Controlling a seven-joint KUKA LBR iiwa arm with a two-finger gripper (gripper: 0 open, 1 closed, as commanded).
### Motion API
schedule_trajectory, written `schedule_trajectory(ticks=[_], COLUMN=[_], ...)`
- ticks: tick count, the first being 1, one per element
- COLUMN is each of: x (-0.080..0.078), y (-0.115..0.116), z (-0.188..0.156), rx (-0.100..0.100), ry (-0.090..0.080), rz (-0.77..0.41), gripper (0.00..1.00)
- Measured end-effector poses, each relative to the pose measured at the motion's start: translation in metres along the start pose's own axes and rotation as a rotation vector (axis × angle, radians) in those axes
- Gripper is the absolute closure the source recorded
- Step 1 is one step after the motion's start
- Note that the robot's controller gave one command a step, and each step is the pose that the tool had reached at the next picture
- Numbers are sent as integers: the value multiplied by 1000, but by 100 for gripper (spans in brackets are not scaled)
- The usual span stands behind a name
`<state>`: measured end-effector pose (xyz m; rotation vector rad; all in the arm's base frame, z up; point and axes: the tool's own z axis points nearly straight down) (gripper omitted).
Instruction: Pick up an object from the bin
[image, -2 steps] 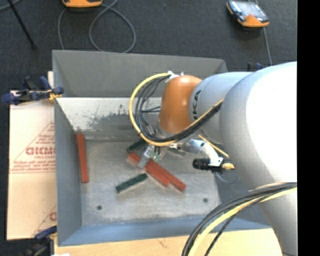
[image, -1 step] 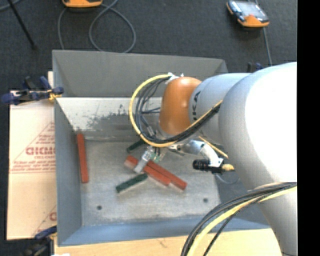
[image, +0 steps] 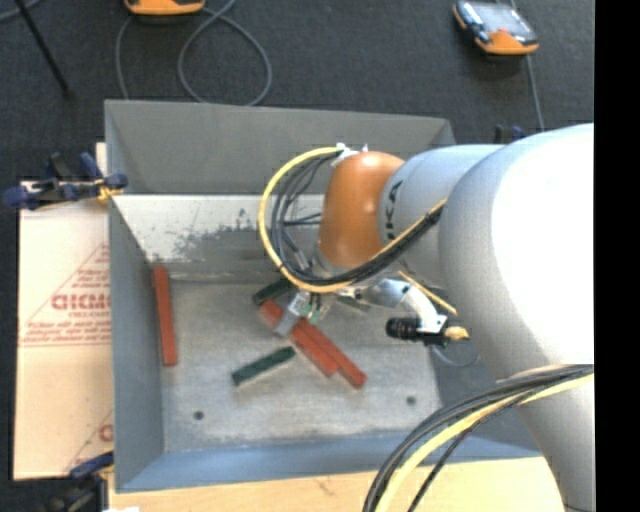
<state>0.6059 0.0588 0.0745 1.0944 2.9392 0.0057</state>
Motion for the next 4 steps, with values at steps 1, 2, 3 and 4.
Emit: schedule_trajectory(ticks=[1,2,3,4], x=[36,35,35,35], y=[-9,-9,-9,-9], z=[-2,-2,-2,-2], rx=[-9,-8,-8,-9], ry=[-11,-9,-9,-9], rz=[70,72,73,73], gripper=[100,100,100,100])
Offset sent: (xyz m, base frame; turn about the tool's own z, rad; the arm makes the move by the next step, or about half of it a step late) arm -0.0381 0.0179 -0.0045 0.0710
